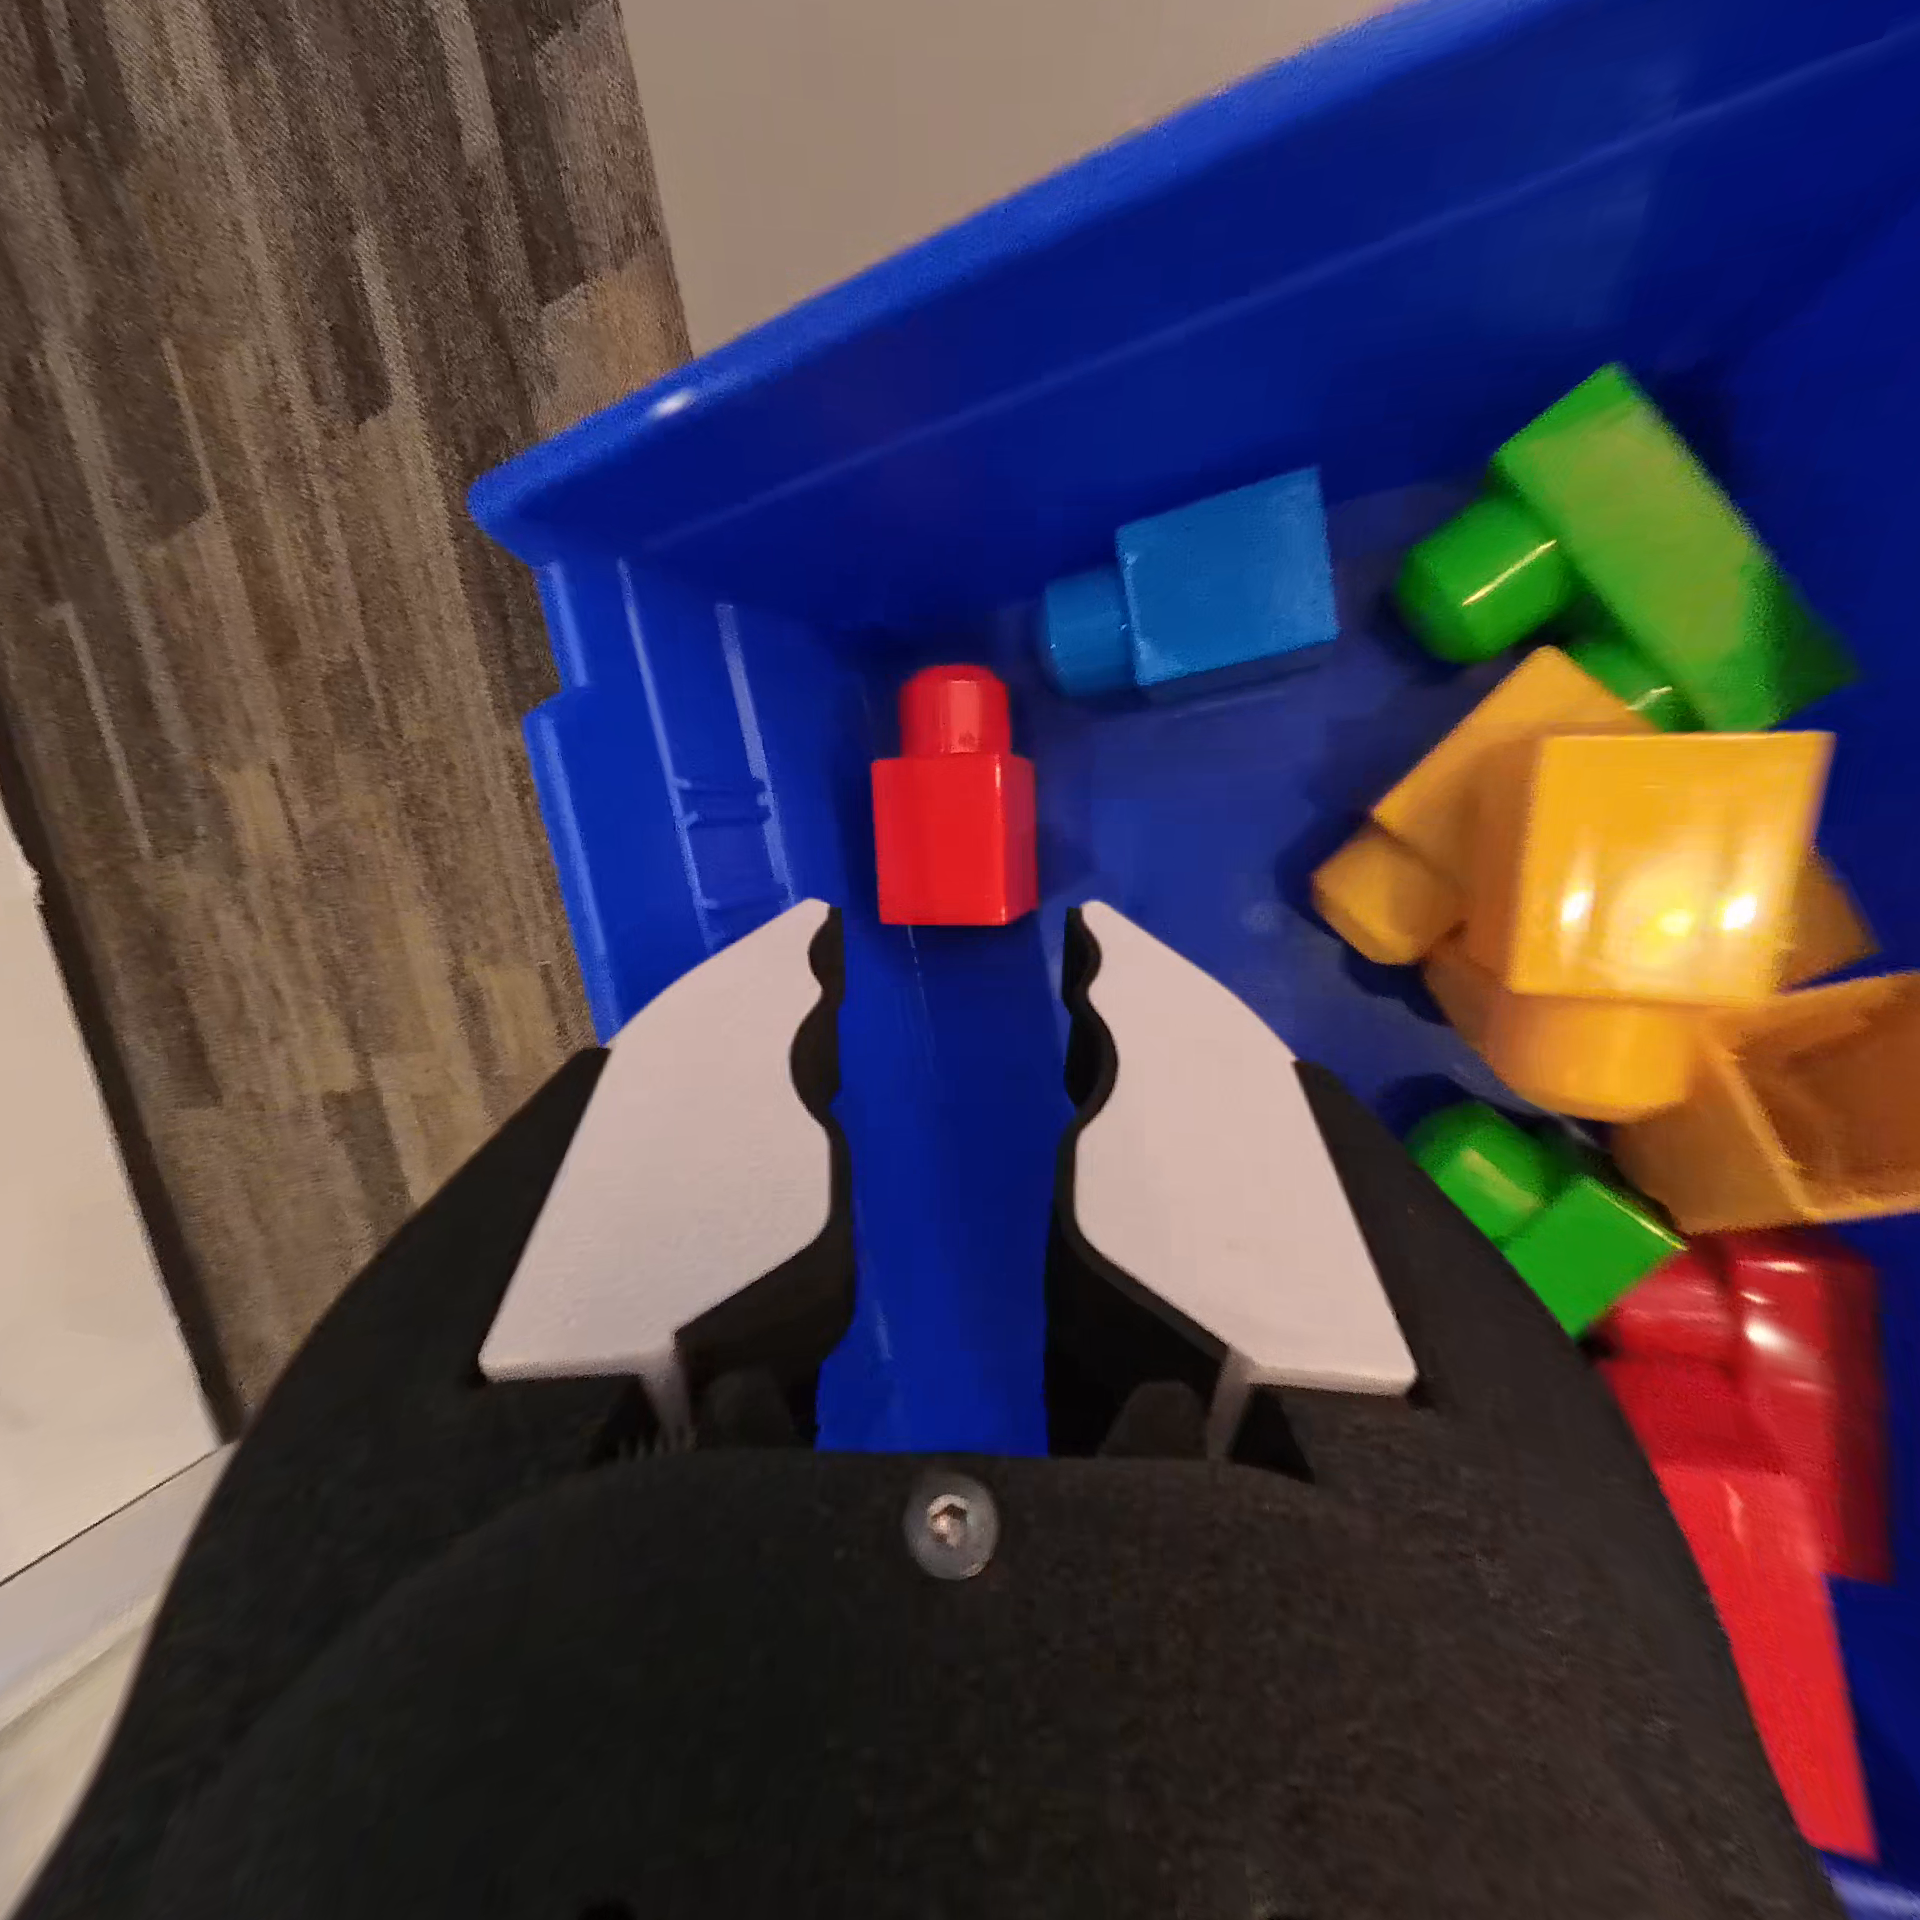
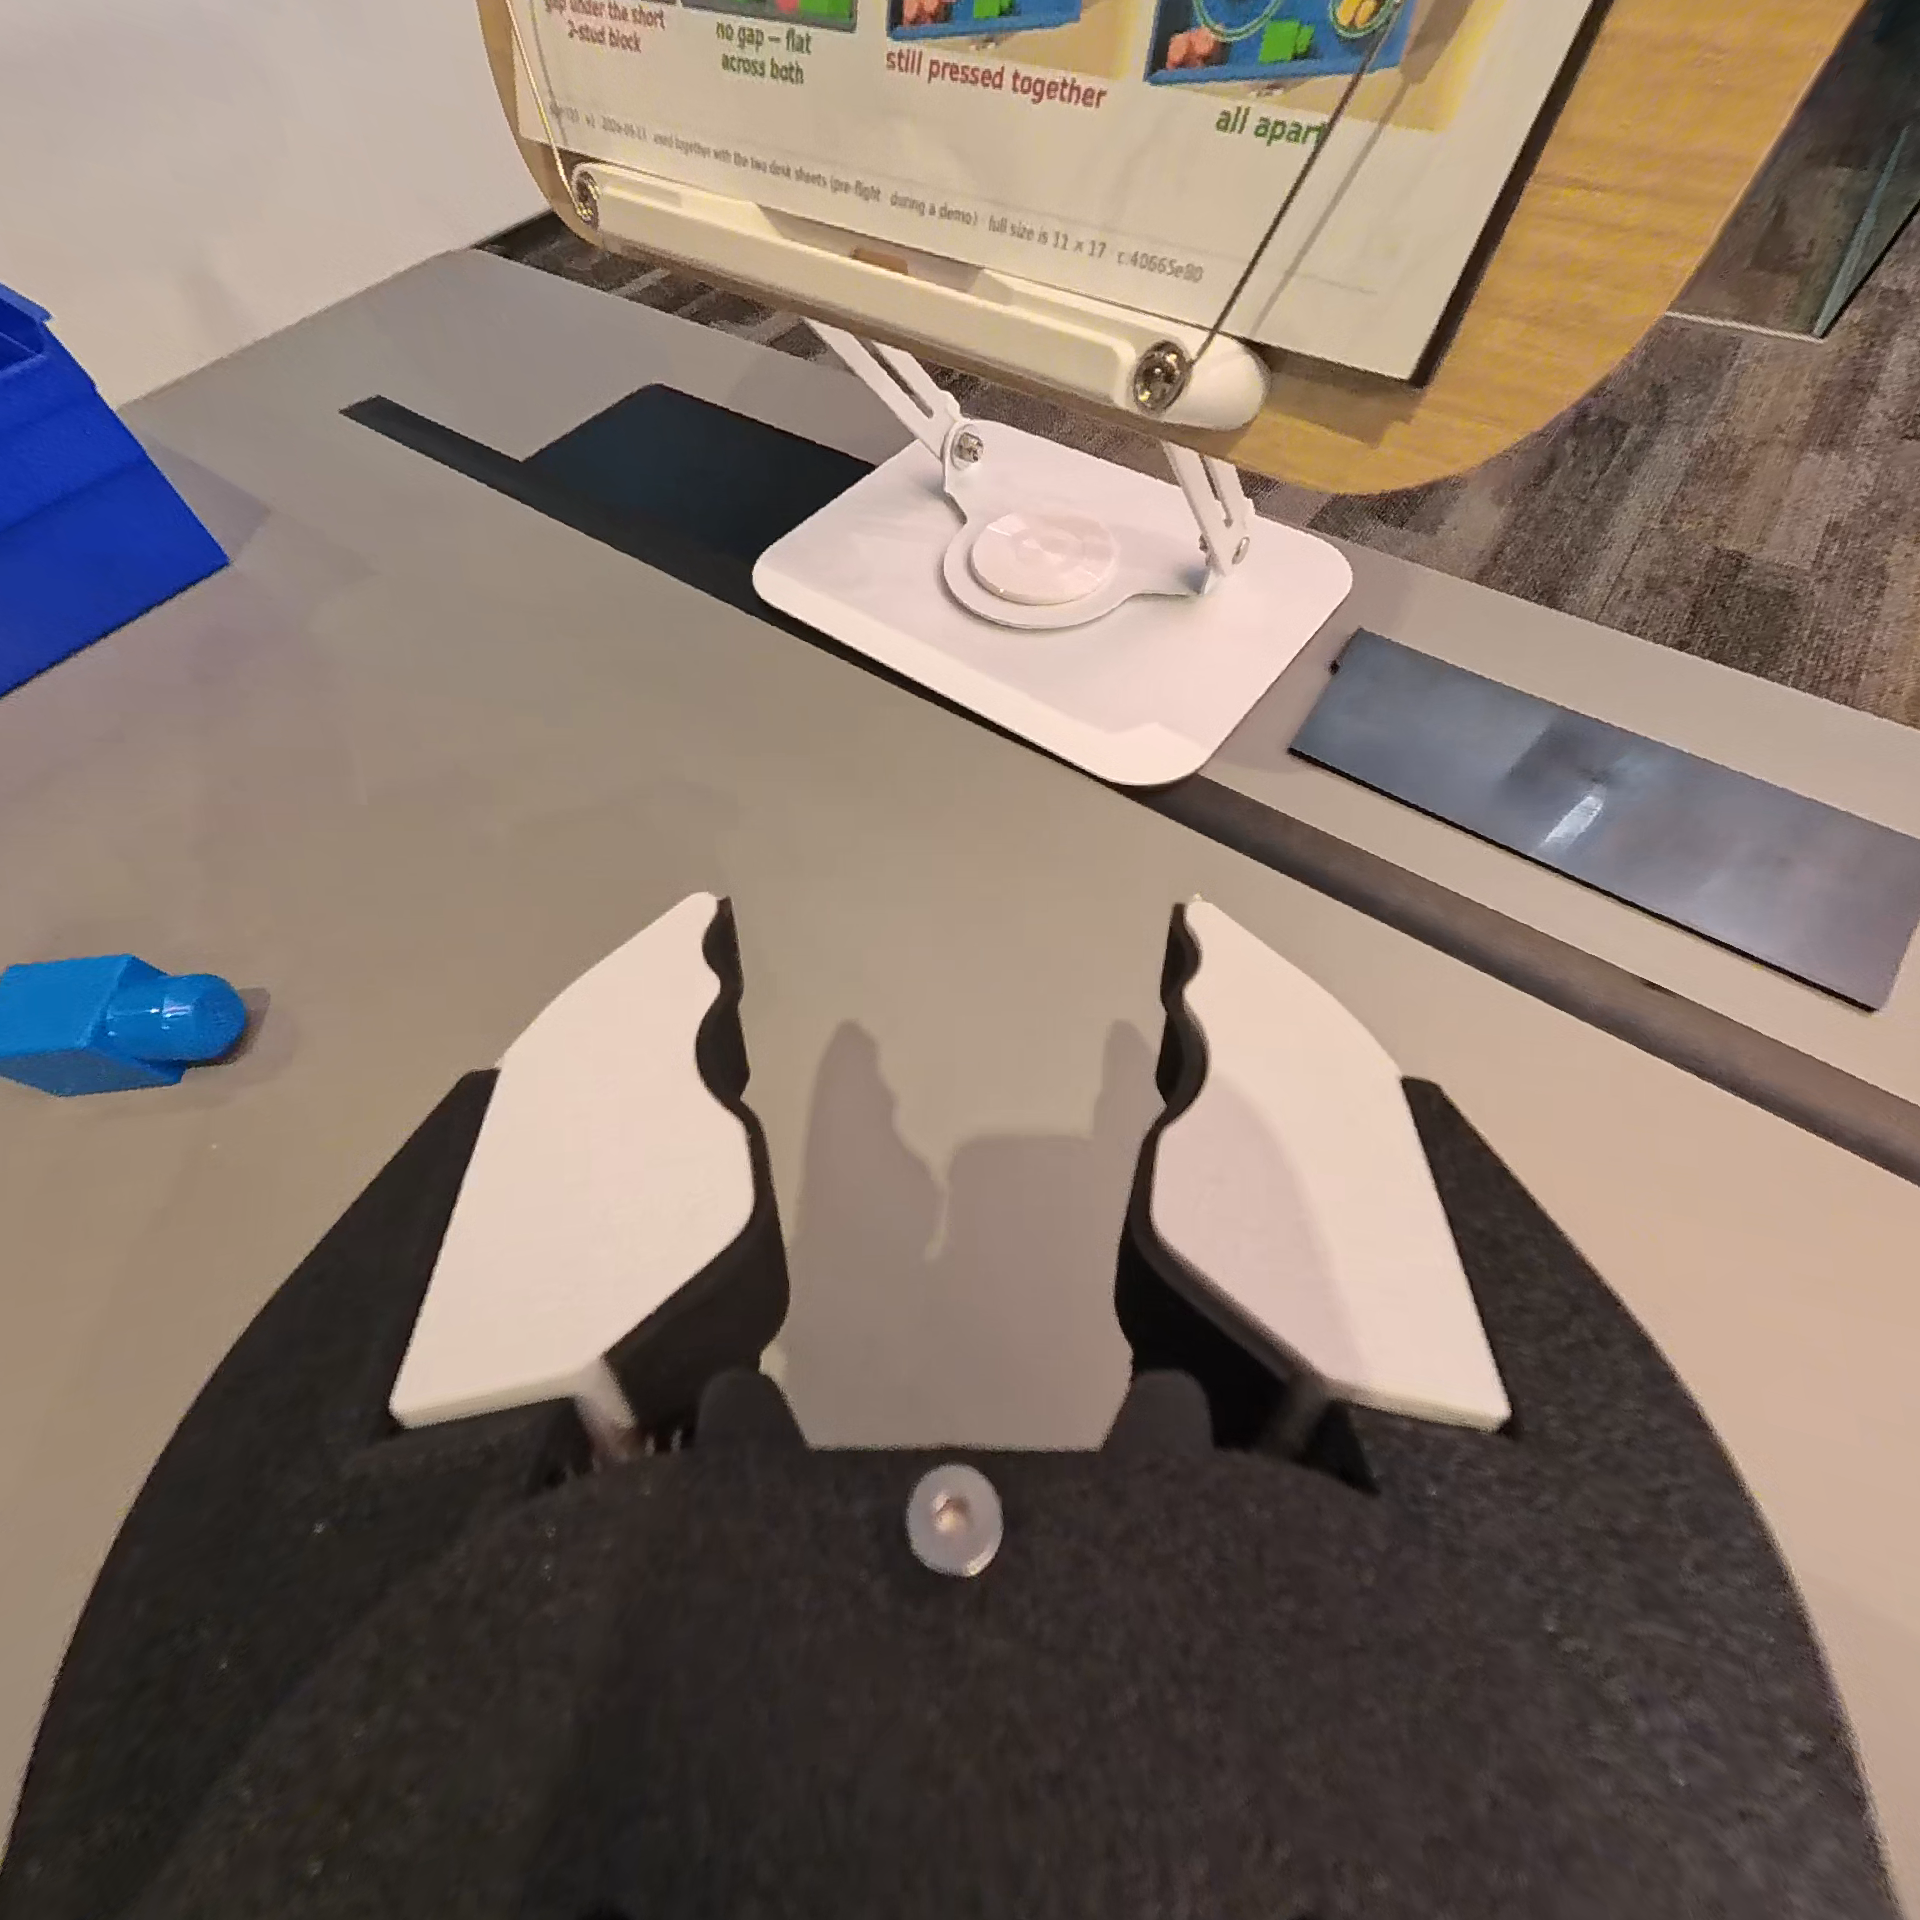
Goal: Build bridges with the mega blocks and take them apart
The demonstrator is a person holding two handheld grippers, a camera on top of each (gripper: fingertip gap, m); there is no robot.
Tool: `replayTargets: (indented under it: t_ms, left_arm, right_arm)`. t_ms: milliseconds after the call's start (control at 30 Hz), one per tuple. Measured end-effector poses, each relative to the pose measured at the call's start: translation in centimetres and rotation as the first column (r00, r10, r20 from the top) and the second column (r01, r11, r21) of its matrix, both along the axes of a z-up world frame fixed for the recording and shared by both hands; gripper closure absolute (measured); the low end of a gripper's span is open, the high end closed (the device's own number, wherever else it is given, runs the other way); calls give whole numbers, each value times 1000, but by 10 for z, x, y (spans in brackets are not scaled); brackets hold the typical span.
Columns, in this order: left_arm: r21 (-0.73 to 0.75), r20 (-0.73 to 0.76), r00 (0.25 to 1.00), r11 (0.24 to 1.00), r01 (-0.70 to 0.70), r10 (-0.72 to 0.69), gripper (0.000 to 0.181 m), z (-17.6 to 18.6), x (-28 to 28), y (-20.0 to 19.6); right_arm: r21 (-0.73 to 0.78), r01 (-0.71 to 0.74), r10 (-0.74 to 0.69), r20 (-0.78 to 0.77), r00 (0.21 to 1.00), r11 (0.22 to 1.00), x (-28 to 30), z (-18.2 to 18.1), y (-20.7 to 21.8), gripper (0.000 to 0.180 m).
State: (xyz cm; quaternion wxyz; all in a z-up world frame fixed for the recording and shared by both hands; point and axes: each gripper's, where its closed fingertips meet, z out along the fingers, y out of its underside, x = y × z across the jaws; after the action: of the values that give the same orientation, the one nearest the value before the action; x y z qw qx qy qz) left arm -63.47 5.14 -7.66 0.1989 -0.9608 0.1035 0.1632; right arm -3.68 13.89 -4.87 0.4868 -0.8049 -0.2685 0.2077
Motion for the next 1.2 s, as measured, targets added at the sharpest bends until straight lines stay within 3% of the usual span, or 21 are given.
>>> replayTargets:
  t_ms: [133, 233, 400, 467, 600, 733, 867, 967, 1033, 1100, 1133, 1200]
  left_arm:
    - [-91, -69, 998, 996, 9, -15, 131, -24, -16, 4]
    - [-68, -77, 997, 997, 24, -29, 133, -27, -16, 15]
    - [-147, -105, 994, 989, 14, -29, 133, -41, -14, 13]
    - [-197, -117, 993, 980, 5, -28, 125, -52, -12, 6]
    - [-187, -190, 980, 982, 28, -65, 132, -54, -12, 1]
    - [-141, -52, 995, 987, 72, -80, 140, -43, 13, -5]
    - [-10, -13, 1000, 1000, 4, -4, 142, -16, 2, 4]
    - [-63, 174, 983, 997, -48, 58, 132, -29, 17, 3]
    - [-68, 119, 992, 997, -38, 46, 126, -31, 11, 7]
    - [-59, 48, 992, 991, -117, 119, 135, -29, -6, 9]
    - [-65, 112, 974, 980, -191, 197, 141, -31, -5, 10]
    - [-52, 286, 902, 945, -323, 324, 133, -30, 3, 17]
  right_arm:
    - [-25, -13, 11, -79, 997, 1000, -1, 2, 0, 103]
    - [-39, -31, 25, -136, 990, 999, -3, 3, 1, 104]
    - [-59, -34, 27, -114, 993, 998, -3, -5, 2, 104]
    - [-64, -37, 29, -117, 993, 997, -4, -7, 2, 104]
    - [-77, -47, 37, -121, 992, 996, -6, -10, 1, 105]
    - [-85, -53, 44, -109, 993, 995, -8, -14, 1, 104]
    - [-97, -63, 52, -113, 992, 993, -11, -18, 1, 105]
    - [-114, -79, 65, -116, 991, 990, -13, -22, 0, 104]
    - [-118, -94, 80, -117, 990, 989, -14, -23, -2, 104]
    - [-124, -93, 78, -120, 990, 988, -13, -24, -1, 104]
    - [-124, -94, 77, -132, 988, 988, -13, -23, -1, 104]
    - [-125, -96, 74, -167, 983, 988, -13, -19, -1, 105]
